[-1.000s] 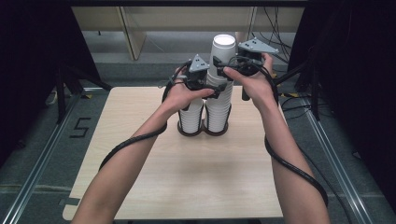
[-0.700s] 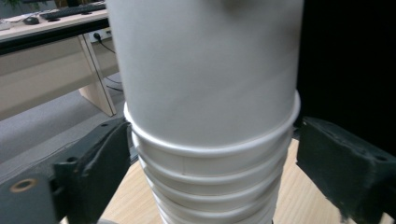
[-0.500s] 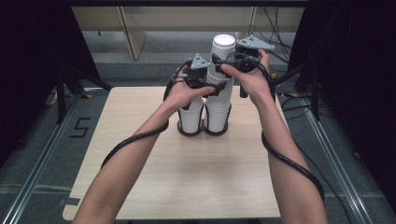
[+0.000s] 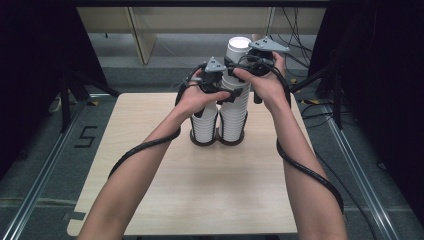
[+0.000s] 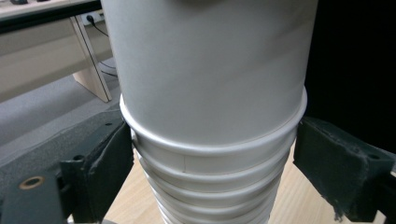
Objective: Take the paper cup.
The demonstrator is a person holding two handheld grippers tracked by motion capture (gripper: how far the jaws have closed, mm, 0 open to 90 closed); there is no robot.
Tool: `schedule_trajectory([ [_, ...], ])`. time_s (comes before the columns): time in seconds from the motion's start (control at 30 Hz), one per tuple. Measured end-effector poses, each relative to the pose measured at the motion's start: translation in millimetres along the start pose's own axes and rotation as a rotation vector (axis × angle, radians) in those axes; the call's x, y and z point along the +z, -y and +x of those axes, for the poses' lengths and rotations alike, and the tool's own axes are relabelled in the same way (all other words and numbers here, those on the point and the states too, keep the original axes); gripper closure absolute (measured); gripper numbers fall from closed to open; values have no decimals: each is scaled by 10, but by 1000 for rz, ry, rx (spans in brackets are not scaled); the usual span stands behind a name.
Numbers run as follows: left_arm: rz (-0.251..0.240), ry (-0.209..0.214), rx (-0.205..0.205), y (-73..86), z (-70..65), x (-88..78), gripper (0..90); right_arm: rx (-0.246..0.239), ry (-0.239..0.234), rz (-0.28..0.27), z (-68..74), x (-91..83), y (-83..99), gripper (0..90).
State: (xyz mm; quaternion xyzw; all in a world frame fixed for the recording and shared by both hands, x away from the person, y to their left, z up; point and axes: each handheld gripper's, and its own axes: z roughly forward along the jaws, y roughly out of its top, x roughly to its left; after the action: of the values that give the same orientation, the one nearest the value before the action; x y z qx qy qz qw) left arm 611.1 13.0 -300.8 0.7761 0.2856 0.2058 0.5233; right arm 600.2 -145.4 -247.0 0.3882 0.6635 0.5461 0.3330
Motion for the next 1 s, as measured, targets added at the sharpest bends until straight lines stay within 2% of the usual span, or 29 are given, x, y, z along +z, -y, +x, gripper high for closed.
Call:
schedule_trajectory([
  [0.07,18,-1,1,-9,5,-5,117,0,2,-4,-6,0,2,189],
  [0.3,21,-1,-8,-13,5,-3,118,13,3,1,6,-6,2,198],
  [0.47,21,-1,-7,-13,4,-3,119,6,9,-8,8,-10,4,203],
  [0.57,11,0,-18,-12,-3,1,119,-9,12,-23,1,-18,-21,205],
  [0.7,13,-3,-13,-11,-3,0,119,-9,11,-41,19,-43,-84,207],
  [0.73,12,-3,-11,-11,-5,-1,119,-22,16,-46,17,-47,-95,207],
  [1.0,6,-4,-8,-6,-7,-1,120,-17,14,-80,20,-75,-134,209],
])
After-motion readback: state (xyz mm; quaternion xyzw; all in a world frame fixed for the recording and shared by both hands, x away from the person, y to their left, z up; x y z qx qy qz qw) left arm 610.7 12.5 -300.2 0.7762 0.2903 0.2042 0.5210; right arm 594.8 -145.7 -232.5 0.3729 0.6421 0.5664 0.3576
